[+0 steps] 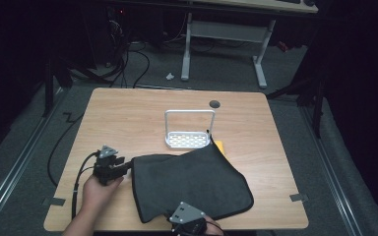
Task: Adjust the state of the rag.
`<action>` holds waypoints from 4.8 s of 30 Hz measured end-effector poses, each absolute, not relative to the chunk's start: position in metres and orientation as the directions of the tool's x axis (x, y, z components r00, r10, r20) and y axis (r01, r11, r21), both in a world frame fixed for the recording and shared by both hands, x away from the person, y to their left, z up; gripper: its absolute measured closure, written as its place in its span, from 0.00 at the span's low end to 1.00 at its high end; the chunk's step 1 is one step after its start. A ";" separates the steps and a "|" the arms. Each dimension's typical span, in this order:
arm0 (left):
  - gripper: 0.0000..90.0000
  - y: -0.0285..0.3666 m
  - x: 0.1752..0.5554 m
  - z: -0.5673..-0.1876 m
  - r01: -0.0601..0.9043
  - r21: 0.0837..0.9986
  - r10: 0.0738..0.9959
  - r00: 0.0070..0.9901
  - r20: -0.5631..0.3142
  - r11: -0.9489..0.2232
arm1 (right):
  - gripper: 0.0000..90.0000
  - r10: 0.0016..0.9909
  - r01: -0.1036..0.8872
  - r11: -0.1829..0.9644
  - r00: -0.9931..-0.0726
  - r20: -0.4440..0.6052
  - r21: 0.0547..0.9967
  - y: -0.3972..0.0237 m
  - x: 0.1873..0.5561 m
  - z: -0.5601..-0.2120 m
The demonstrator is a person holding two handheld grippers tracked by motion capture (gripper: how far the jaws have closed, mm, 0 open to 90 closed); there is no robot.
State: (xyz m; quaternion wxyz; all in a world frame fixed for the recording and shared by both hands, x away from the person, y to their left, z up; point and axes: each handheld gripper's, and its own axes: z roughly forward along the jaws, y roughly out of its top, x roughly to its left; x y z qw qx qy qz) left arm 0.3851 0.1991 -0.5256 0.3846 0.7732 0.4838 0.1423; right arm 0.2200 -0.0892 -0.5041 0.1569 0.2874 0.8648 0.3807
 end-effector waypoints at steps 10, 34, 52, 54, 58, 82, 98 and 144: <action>0.66 0.205 0.350 -0.513 0.618 0.773 0.834 0.496 -0.241 -0.144 | 0.66 0.655 0.409 0.456 -0.755 0.013 0.791 -0.113 0.220 -0.484; 0.64 0.144 0.352 -0.517 0.624 0.728 0.760 0.610 -0.226 -0.284 | 0.76 0.932 0.638 0.279 -0.359 -0.043 0.718 -0.274 0.249 -0.514; 0.64 0.153 0.287 -0.527 0.624 0.707 0.728 0.647 -0.228 -0.333 | 0.97 0.939 0.626 0.331 -0.296 -0.178 0.706 -0.242 0.403 -0.497; 0.66 0.153 0.281 -0.527 0.608 0.713 0.729 0.654 -0.202 -0.348 | 0.97 0.955 0.608 0.283 -0.255 -0.155 0.742 -0.258 0.402 -0.488; 0.67 0.153 0.275 -0.527 0.605 0.712 0.730 0.656 -0.193 -0.355 | 0.97 0.979 0.635 0.200 -0.156 -0.130 0.746 -0.300 0.400 -0.490; 0.65 0.127 0.362 -0.529 0.581 0.729 0.738 0.656 -0.156 -0.362 | 0.79 0.950 0.651 0.283 -0.293 -0.111 0.704 -0.281 0.322 -0.524; 0.54 0.148 0.432 -0.519 0.630 0.751 0.804 0.542 -0.246 -0.195 | 0.67 0.860 0.488 0.368 -0.501 -0.091 0.792 -0.196 0.282 -0.490; 0.91 0.135 0.439 -0.536 0.633 0.745 0.803 0.546 -0.240 -0.208 | 0.64 0.586 0.407 0.562 -0.810 0.000 0.720 -0.002 0.261 -0.531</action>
